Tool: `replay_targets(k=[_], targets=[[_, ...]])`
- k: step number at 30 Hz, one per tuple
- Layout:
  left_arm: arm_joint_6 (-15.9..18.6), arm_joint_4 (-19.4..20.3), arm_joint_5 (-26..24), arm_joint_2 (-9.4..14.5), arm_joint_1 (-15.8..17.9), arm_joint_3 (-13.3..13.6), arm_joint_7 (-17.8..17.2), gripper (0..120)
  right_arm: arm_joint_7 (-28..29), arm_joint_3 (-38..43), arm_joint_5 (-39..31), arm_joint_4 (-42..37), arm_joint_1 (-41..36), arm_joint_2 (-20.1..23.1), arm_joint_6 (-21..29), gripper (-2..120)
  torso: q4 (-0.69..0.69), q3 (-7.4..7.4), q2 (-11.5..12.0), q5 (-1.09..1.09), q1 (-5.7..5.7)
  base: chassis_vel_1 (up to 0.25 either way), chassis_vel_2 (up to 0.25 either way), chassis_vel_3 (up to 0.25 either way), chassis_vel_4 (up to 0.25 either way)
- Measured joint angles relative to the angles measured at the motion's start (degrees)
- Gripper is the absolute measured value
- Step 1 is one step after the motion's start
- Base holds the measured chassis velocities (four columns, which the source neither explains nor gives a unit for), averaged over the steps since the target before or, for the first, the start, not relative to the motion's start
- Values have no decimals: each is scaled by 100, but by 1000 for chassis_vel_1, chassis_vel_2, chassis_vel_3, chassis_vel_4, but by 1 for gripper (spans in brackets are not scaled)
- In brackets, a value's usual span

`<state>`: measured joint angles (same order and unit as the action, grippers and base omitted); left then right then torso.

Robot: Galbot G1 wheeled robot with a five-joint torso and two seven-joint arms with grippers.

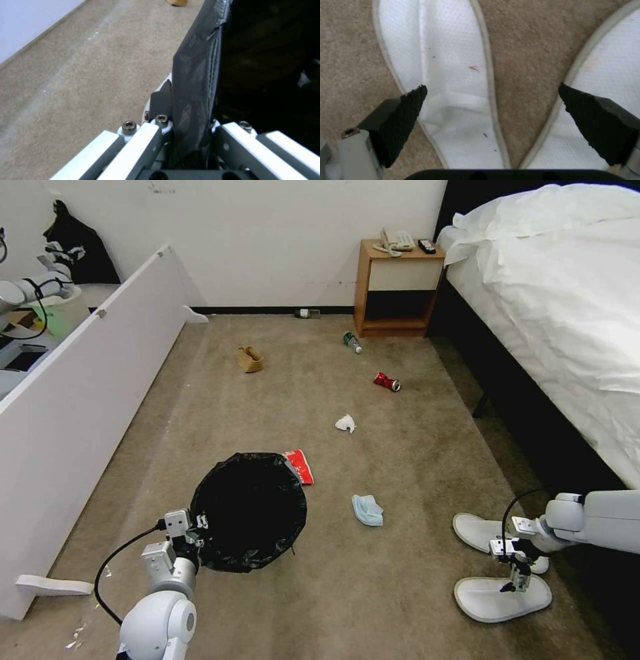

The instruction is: Pick up the trash bin and place the garbage on the floor into it.

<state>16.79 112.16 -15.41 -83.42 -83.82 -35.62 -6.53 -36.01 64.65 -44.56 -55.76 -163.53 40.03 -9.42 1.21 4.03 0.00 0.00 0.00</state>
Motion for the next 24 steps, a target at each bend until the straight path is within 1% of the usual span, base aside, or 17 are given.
replay_targets(k=[2,12,18,24], targets=[[-13,0,10,-6,-9,1,8,2,0,-35,-1,-14,62,-25,0,100,-2,0,0,0,0,0,0,0,0],[-32,-28,14,-8,5,13,28,2,7,-130,-5,-45,224,-136,0,100,1,0,-1,0,0,0,0,0,0],[-38,-50,19,-10,12,13,31,2,9,-113,-24,-18,210,-122,0,100,0,0,-1,1,0,0,0,0,0],[-40,-77,16,2,34,3,33,2,9,-72,-102,16,122,-15,-8,100,0,0,-1,0,0,0,0,0,0]])
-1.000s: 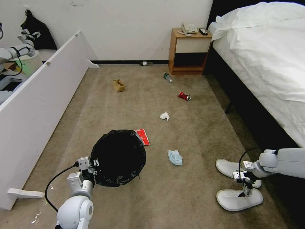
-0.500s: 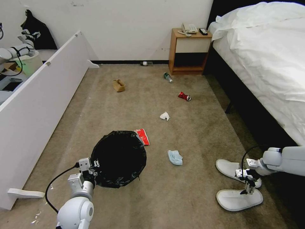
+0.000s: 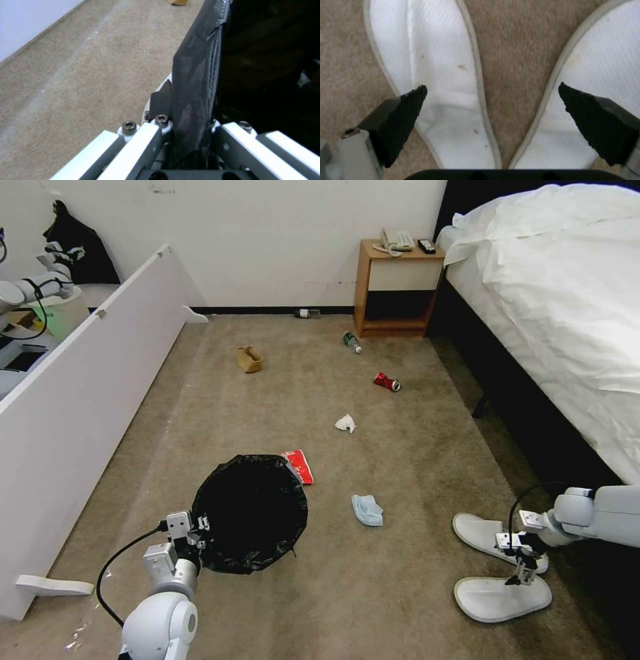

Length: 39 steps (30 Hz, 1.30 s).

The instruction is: Pick up the trash bin and place the garbage on the floor into it.

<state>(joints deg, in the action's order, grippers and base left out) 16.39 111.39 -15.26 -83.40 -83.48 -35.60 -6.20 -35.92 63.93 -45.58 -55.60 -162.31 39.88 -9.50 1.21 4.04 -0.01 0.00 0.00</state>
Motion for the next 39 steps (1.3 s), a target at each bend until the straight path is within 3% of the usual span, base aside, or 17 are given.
replay_targets(k=[16,39], targets=[[-5,-111,-37,1,90,-40,-1,2,-54,-55,-329,333,-274,566,-48,100,0,0,0,0,0,0,0,0,0],[-14,-2,25,-67,10,-63,-7,2,-25,-45,-268,56,-222,450,-1,100,0,0,0,0,0,0,0,0,0]])
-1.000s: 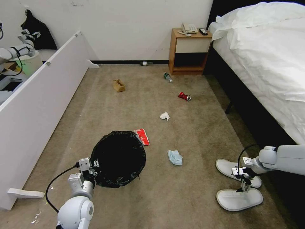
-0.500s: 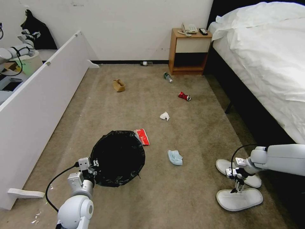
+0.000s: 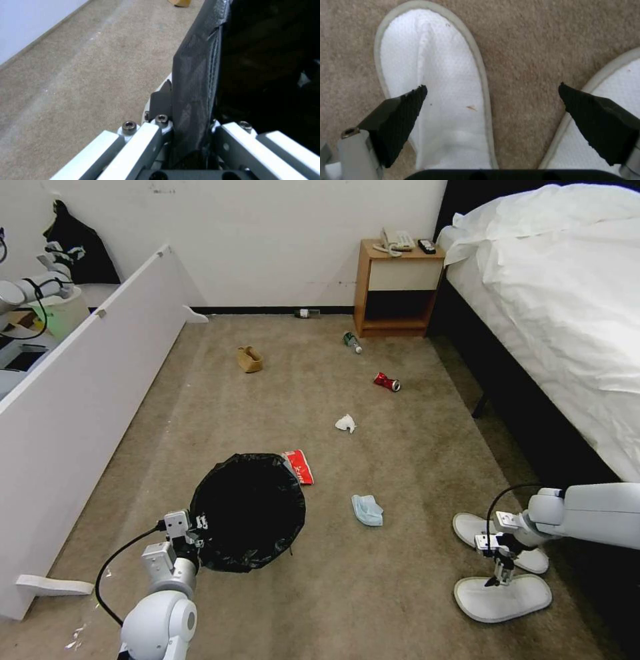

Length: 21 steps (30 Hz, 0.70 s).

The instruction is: Pick up the trash bin and place the garbage on the floor into it.

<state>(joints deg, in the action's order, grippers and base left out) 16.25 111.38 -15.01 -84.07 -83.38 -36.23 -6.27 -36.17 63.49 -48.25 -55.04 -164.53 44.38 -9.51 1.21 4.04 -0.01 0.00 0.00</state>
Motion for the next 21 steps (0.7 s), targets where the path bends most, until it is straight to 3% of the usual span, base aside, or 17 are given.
replay_targets(k=[21], targets=[[-20,54,130,-107,-53,-49,2,2,15,200,-12,191,-420,460,-7,100,0,0,1,-1,0,0,0,0,0]])
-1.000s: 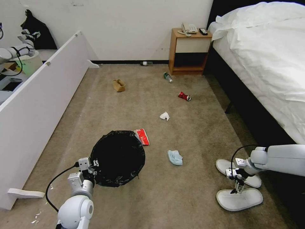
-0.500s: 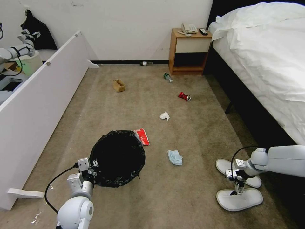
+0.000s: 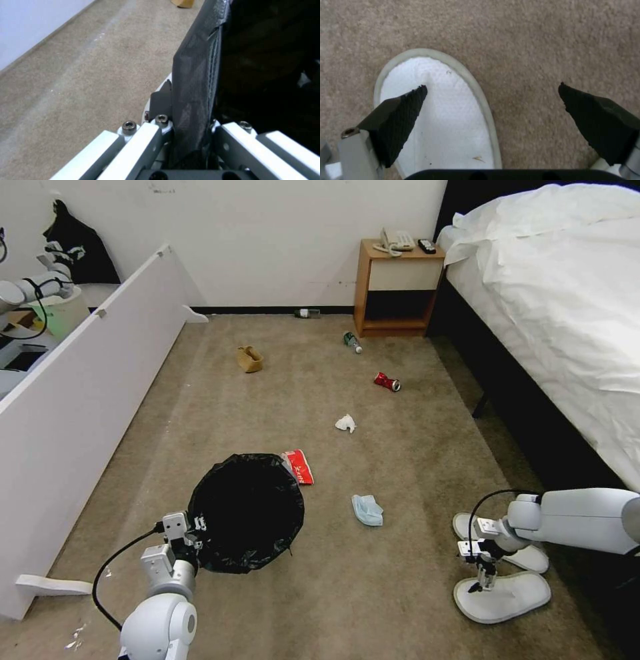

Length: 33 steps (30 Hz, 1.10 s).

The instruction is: Pick up the trash bin and place the garbage on the floor into it.

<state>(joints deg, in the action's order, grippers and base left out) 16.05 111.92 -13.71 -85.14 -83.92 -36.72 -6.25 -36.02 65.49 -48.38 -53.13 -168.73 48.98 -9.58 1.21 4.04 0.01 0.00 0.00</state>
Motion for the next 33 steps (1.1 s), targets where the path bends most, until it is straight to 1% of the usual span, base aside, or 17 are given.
replay_targets(k=[11,24,33], targets=[[-8,0,36,-46,-2,5,2,2,11,23,-16,-63,-1,-25,1,100,0,0,0,0,0,0,0,0,0],[-8,-58,96,-49,32,61,6,2,8,144,154,-210,119,-496,-22,100,0,0,0,0,0,0,0,0,0],[-12,-87,107,-35,43,66,15,2,7,109,181,-309,272,-638,-26,100,-1,0,0,0,0,0,0,0,0]])
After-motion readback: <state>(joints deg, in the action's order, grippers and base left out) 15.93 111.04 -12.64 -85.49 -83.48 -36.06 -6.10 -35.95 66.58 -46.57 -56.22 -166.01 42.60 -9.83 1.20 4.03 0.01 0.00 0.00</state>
